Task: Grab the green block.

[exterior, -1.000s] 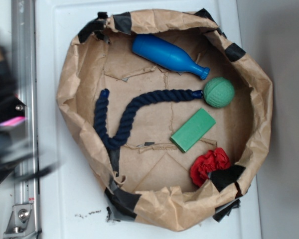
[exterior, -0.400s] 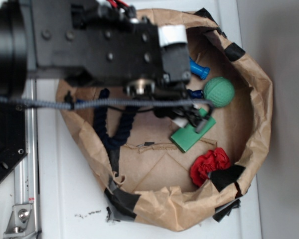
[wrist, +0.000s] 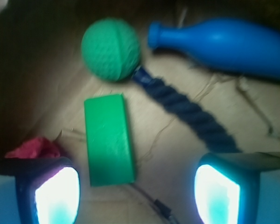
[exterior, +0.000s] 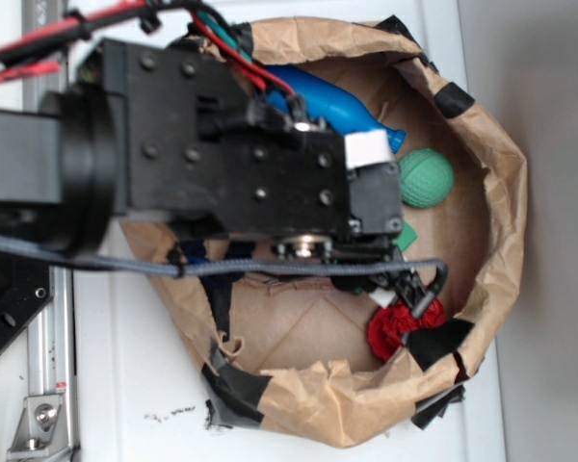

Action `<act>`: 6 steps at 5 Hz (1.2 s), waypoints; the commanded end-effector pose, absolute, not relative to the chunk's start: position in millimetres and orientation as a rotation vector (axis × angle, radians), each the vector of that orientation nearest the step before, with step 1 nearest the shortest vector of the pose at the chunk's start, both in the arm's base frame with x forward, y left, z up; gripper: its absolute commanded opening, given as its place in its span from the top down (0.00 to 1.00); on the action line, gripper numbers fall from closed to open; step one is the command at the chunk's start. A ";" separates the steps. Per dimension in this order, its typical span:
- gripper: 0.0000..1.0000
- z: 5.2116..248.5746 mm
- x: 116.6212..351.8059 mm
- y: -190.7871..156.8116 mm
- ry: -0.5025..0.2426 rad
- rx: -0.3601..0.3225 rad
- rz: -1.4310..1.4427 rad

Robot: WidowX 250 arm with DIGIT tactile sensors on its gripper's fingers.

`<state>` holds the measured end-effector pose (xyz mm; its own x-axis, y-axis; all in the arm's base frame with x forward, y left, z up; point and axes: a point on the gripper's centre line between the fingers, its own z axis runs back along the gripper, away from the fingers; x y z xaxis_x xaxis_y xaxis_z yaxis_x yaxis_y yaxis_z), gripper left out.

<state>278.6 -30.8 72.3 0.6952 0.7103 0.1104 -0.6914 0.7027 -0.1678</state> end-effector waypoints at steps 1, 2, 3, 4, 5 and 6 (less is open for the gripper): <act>0.00 48.5 300.4 -24.5 -0.186 -0.056 0.725; 0.00 24.6 315.2 -30.3 -0.189 -0.085 0.665; 0.00 3.5 315.1 -49.3 -0.175 -0.044 0.599; 1.00 6.3 308.4 -56.3 -0.159 -0.071 0.602; 1.00 32.7 309.1 -45.2 -0.172 -0.075 0.550; 1.00 80.0 309.9 -23.4 -0.208 -0.107 0.299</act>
<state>296.4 -36.6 50.4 0.9537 0.2838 0.0995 -0.2740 0.9563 -0.1016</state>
